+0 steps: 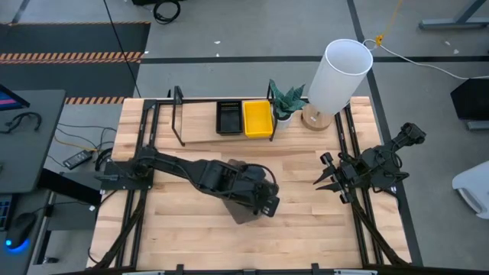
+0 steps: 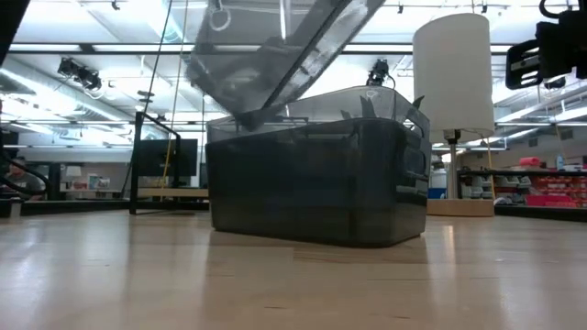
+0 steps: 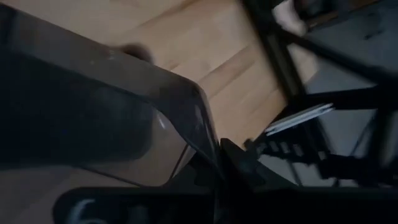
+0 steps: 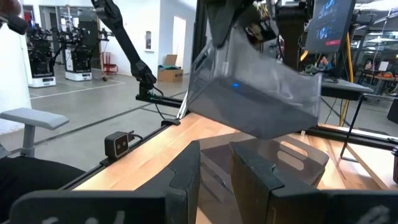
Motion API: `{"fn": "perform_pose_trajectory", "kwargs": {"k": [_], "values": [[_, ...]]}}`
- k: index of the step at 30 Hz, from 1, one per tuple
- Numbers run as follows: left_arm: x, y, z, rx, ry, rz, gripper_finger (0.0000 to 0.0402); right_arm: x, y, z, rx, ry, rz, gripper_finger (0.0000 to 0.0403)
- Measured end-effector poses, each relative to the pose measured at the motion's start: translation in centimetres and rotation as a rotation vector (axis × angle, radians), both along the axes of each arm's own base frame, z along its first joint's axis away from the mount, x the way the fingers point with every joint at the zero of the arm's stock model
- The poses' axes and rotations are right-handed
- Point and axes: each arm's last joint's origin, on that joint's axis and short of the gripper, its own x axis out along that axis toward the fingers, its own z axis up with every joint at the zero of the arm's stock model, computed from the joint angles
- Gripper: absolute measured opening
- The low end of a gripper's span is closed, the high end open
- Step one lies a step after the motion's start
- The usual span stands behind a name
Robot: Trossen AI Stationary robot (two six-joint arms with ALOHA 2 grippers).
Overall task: Stack baskets on shelf by color
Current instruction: Stack the bottom black bin on top of the top black bin
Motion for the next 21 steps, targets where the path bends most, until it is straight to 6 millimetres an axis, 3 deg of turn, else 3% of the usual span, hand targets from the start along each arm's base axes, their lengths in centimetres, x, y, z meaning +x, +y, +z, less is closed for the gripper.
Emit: {"fn": "perform_pose_trajectory", "kwargs": {"k": [8,16,21], "values": [[1.0,0.4,-2.7,-0.031,0.139,-0.008,0.0014,0.0,0.0,0.0,0.000,-0.001,-0.001,0.0090],[0.3,1.9,-4.3,-0.022,0.355,-0.007,0.0014,0.0,0.0,0.0,0.000,-0.001,0.000,0.0090],[0.0,1.8,-5.3,-0.044,0.458,-0.114,0.0016,0.0,0.0,0.0,0.000,-0.001,0.000,0.0090]]}}
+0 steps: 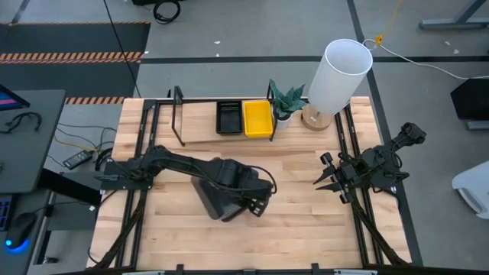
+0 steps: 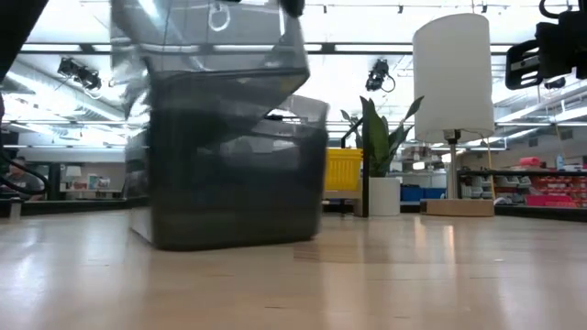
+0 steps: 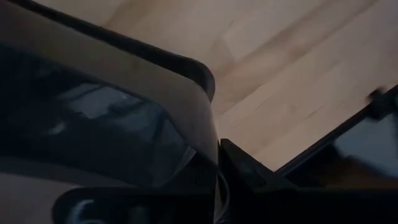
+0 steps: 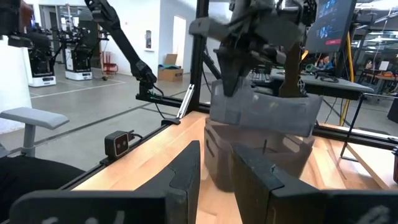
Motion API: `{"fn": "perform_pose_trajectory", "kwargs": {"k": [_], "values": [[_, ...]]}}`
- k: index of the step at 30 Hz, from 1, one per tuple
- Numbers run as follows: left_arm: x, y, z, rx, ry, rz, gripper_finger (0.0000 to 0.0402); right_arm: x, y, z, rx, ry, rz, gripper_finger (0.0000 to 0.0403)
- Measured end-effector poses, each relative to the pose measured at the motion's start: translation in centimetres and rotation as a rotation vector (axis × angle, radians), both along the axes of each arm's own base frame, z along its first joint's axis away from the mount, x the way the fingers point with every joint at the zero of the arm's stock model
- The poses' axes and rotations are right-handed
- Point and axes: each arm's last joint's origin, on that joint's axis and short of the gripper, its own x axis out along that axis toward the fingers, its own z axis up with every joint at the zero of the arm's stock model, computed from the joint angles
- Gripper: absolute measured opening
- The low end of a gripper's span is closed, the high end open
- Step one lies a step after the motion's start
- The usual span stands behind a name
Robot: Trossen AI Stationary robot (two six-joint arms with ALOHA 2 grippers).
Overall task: Stack baskets on shelf by color
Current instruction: Stack the bottom black bin on top of the top black bin, then put the stacked black bins on the shelf
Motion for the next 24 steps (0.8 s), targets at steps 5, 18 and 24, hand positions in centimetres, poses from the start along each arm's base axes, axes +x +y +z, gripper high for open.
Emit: {"fn": "perform_pose_trajectory", "kwargs": {"k": [5,18,24], "values": [[-0.6,-0.6,-0.8,0.029,0.092,-0.083,0.0016,0.0,0.0,0.0,0.001,-0.001,0.000,0.0090],[-1.2,-2.6,-2.5,-0.022,0.201,-0.230,0.0061,0.0,0.0,0.0,0.000,-0.001,0.000,0.0090],[-1.4,-2.9,-2.5,-0.021,0.195,-0.292,0.0119,0.0,0.0,0.0,0.000,0.000,0.000,0.0090]]}}
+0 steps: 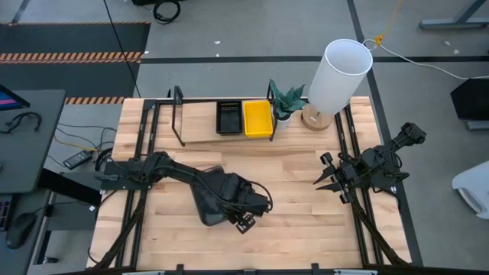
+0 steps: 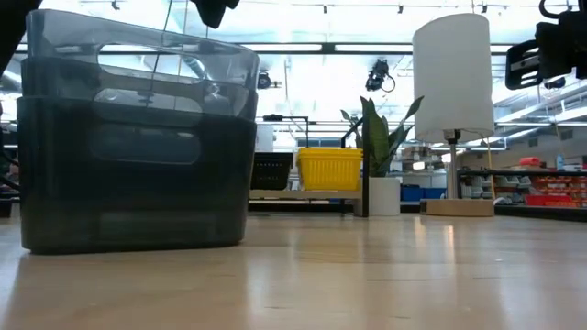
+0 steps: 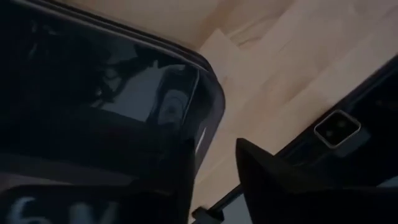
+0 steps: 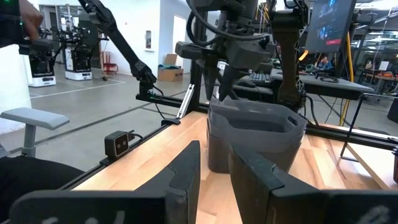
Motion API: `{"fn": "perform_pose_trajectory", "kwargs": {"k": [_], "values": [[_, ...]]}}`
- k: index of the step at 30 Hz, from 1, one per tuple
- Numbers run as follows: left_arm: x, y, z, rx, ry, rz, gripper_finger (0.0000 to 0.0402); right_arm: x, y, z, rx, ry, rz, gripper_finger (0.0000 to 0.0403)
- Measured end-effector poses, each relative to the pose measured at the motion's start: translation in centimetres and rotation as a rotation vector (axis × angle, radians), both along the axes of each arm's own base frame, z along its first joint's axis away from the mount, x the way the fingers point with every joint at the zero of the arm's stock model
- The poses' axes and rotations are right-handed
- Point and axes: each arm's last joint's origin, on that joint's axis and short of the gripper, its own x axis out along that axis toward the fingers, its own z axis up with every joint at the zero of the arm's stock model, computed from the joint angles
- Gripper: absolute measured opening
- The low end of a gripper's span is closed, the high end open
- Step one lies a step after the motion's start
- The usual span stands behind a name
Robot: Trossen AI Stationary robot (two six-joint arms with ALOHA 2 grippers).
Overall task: Stack baskets on shelf by color
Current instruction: Put the stacked black bins on the shelf
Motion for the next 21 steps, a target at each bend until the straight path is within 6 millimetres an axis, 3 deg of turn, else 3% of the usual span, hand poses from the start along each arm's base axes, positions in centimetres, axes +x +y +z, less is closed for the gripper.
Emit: {"fn": "perform_pose_trajectory", "kwargs": {"k": [12,21], "values": [[-1.8,-4.6,-0.5,0.093,-0.042,-0.202,0.0213,0.0,0.0,0.0,0.000,0.000,0.000,0.0090],[-1.3,-6.0,-3.4,0.134,0.017,-0.262,0.0221,0.0,0.0,0.0,0.000,0.000,0.000,0.0090]]}}
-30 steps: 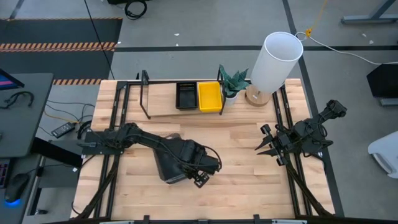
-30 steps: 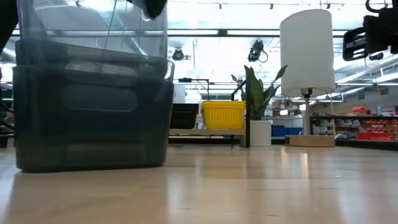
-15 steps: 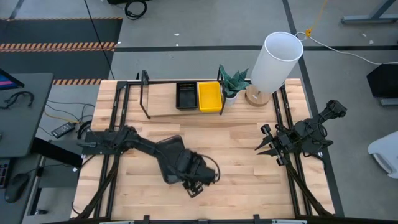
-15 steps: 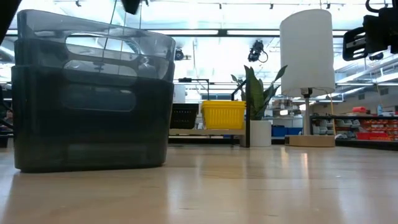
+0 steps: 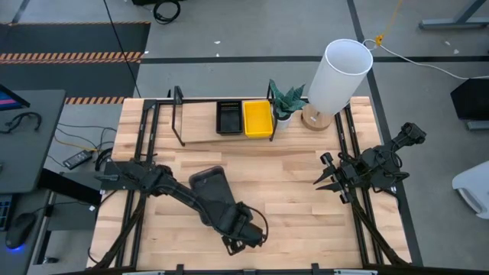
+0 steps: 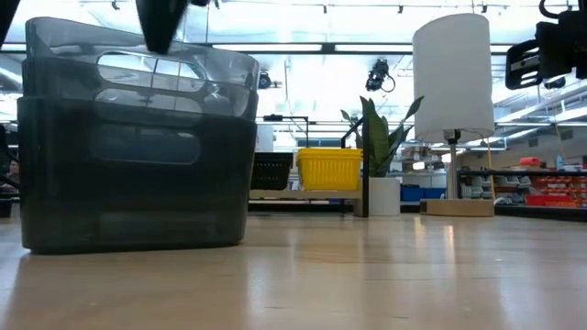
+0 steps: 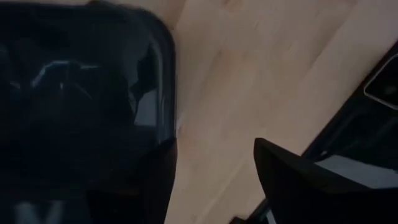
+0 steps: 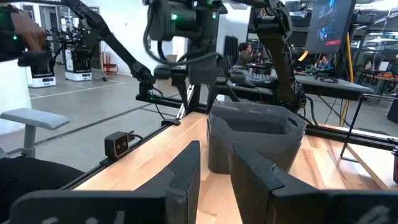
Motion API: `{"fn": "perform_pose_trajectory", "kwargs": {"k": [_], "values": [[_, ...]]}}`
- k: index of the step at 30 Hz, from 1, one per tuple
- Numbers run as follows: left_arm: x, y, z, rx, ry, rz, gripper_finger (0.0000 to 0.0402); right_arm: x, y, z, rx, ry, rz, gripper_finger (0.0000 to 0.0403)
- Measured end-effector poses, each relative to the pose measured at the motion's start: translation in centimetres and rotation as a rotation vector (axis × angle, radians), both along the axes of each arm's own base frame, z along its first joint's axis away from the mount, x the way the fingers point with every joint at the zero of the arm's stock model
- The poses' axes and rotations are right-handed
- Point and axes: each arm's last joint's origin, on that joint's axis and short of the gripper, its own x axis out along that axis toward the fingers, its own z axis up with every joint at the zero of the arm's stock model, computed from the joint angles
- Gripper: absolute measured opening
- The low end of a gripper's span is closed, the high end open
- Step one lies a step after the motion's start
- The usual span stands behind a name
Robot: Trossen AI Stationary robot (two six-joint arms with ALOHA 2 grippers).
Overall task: Stack baskets on shelf by color
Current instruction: Put the stacked black bins on the shelf
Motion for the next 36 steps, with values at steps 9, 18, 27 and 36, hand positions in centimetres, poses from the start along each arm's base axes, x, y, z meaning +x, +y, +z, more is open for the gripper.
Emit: {"fn": "perform_pose_trajectory", "kwargs": {"k": [9,18,27,36], "values": [[1.3,-0.2,-3.8,0.112,0.042,-0.101,0.0201,0.0,0.0,0.0,0.000,0.000,0.000,0.0090],[1.0,-0.5,-3.4,0.200,-0.007,-0.153,0.0166,0.0,0.0,0.0,0.000,0.000,0.000,0.0090],[-0.9,-3.4,-2.8,0.168,-0.008,-0.325,0.0126,0.0,0.0,0.0,0.000,0.000,0.000,0.0090],[-1.9,-2.3,1.3,0.207,-0.138,-0.254,0.0092,0.0,0.0,0.0,0.000,0.000,0.000,0.0090]]}}
